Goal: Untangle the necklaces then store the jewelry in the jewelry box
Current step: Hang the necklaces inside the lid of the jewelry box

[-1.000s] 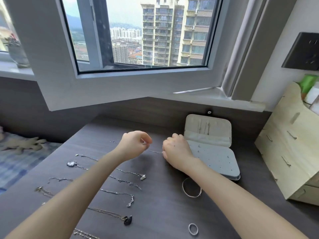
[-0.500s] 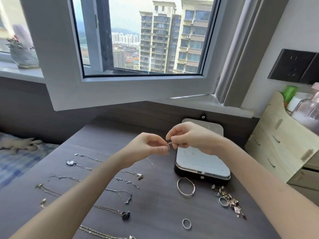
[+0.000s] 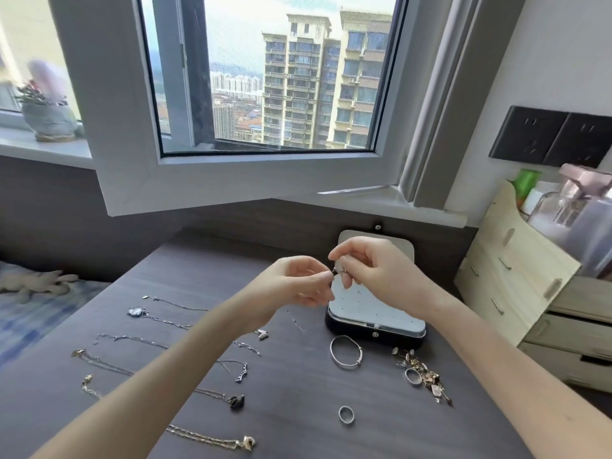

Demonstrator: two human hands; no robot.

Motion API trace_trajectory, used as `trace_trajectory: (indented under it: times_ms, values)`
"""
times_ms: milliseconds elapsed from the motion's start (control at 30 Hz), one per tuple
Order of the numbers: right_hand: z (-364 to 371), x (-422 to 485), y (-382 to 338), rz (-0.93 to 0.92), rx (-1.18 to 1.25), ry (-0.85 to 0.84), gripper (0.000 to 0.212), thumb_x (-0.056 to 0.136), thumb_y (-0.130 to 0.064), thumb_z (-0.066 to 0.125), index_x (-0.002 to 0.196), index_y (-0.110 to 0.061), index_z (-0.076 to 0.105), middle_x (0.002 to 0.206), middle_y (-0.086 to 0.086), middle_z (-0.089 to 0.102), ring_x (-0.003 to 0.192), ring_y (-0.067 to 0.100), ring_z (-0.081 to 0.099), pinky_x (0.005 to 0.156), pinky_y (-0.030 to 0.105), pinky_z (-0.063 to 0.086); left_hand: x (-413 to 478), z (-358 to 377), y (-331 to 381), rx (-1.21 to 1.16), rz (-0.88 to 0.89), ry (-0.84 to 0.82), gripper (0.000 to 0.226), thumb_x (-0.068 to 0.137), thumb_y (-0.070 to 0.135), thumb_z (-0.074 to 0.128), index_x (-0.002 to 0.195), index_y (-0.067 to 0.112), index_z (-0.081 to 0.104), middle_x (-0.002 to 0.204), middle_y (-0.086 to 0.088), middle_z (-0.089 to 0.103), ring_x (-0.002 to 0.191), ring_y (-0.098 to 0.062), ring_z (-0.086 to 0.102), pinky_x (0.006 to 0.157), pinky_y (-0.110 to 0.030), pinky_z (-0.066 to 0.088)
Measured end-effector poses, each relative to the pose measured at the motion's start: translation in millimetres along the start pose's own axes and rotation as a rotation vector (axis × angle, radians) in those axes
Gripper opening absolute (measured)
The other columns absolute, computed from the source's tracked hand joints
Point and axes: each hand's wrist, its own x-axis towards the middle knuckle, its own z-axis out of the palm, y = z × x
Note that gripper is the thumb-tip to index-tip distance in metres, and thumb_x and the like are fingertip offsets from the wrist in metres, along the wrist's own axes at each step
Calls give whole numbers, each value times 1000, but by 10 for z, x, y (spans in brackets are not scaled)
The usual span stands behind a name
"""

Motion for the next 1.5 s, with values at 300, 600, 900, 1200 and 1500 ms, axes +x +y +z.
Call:
trace_trajectory:
  times_ms: [300, 600, 900, 1200, 1500]
  values:
    - [-63, -112, -134, -427, -481, 254, 31, 91, -25, 39, 112, -15, 60, 72, 7, 58, 66, 23, 57, 64, 31, 46, 35, 238, 163, -103, 75, 61, 21, 71, 24, 72, 91, 17, 70, 97, -13, 70, 97, -29, 65, 98, -38, 46]
    - [-253, -150, -351, -366, -502, 281, 25, 90, -21, 43, 108, -28, 59, 66, -8, 55, 64, 12, 55, 61, 44, 52, 59, 387, 366, -255, 176, 172, 7, 78, 12, 69, 80, 5, 69, 69, -9, 62, 63, -16, 59, 54, -24, 49]
    - [-352, -287, -403, -191, -181, 281, 19, 93, -7, 49, 94, -22, 61, 60, 7, 61, 46, 3, 44, 51, 10, 35, 5, 439, 472, 0, 205, 287, 17, 73, 5, 77, 65, 4, 62, 57, -1, 59, 53, -11, 55, 52, -21, 47]
    - [-416, -450, -429, -186, -147, 237, 18, 96, -9, 48, 101, -15, 64, 65, -1, 60, 51, -3, 50, 52, 9, 36, -79, 544, 569, -52, 133, 155, 14, 82, 13, 68, 88, 1, 67, 64, -4, 44, 51, -11, 34, 46, -19, 26]
    - [-500, -646, -505, -77, -30, 96, 13, 93, -13, 53, 100, -15, 65, 57, -5, 58, 54, 4, 48, 55, 14, 40, -135, 622, 609, -30, 136, 109, 16, 71, 19, 70, 78, 4, 72, 57, 1, 48, 55, -9, 40, 49, -16, 35]
